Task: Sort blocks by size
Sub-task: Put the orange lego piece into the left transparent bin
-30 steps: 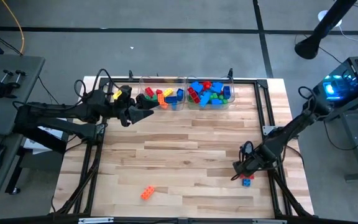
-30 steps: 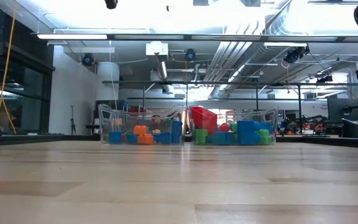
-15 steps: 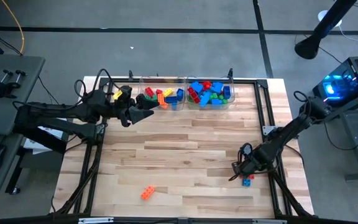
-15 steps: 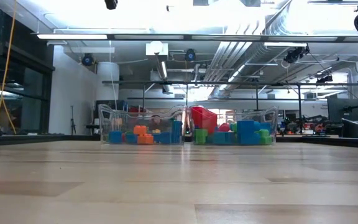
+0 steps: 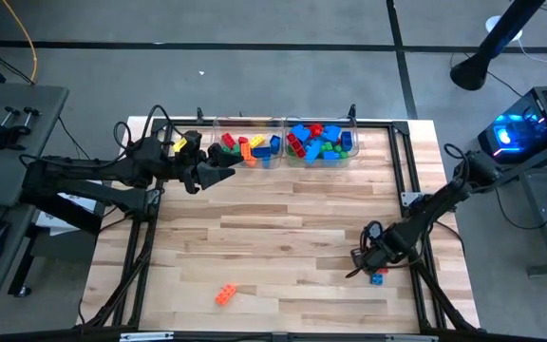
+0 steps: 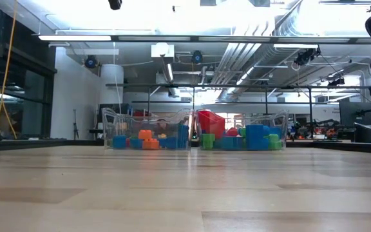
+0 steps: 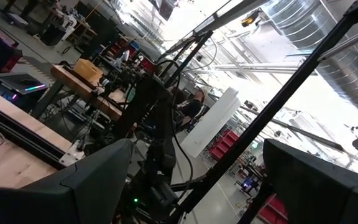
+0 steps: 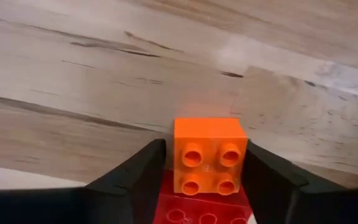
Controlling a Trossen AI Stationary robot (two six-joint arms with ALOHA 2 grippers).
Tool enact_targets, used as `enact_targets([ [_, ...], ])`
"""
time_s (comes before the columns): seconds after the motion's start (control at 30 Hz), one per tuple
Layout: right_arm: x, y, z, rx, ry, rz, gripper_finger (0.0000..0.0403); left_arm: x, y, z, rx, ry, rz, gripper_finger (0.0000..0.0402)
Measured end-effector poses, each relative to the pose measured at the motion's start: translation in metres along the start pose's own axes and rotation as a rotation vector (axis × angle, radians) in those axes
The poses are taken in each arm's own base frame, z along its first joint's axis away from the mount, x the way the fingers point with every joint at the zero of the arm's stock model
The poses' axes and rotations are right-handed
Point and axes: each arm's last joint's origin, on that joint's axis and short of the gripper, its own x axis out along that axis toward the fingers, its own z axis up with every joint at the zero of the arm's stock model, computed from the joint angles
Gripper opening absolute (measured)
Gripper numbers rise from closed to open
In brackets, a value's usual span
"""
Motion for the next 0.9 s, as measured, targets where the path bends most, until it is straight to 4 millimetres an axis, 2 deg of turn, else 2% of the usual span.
enact_targets([
  [0.13, -0.01, 0.008, 0.001, -0.014, -0.027, 0.02, 0.0136, -0.001, -0.005, 0.005, -0.003, -0.038, -0.06, 0.0351],
  [0.23, -0.024, 0.027, 0.011, -0.009, -0.117, 0.132, 0.0136, -0.003, -0.016, 0.015, 0.017, -0.121, -0.201, 0.0351],
  [0.33, -0.042, 0.052, 0.031, -0.001, -0.282, 0.312, 0.0136, -0.006, -0.024, 0.022, 0.029, -0.2, -0.278, 0.0351],
  [0.47, -0.061, 0.081, 0.085, 0.015, -0.486, 0.494, 0.0136, -0.008, -0.026, 0.025, 0.034, -0.229, -0.302, 0.0351],
  [0.7, -0.09, 0.116, 0.208, 0.01, -0.742, 0.824, 0.0136, -0.002, -0.025, 0.018, 0.01, -0.196, -0.292, 0.0351],
  [0.8, -0.104, 0.131, 0.253, -0.02, -0.778, 0.828, 0.0136, 0.002, -0.024, 0.013, 0.002, -0.177, -0.29, 0.0351],
  [0.9, -0.119, 0.155, 0.287, -0.091, -0.784, 0.823, 0.0136, 0.005, -0.024, 0.009, -0.003, -0.16, -0.287, 0.0351],
])
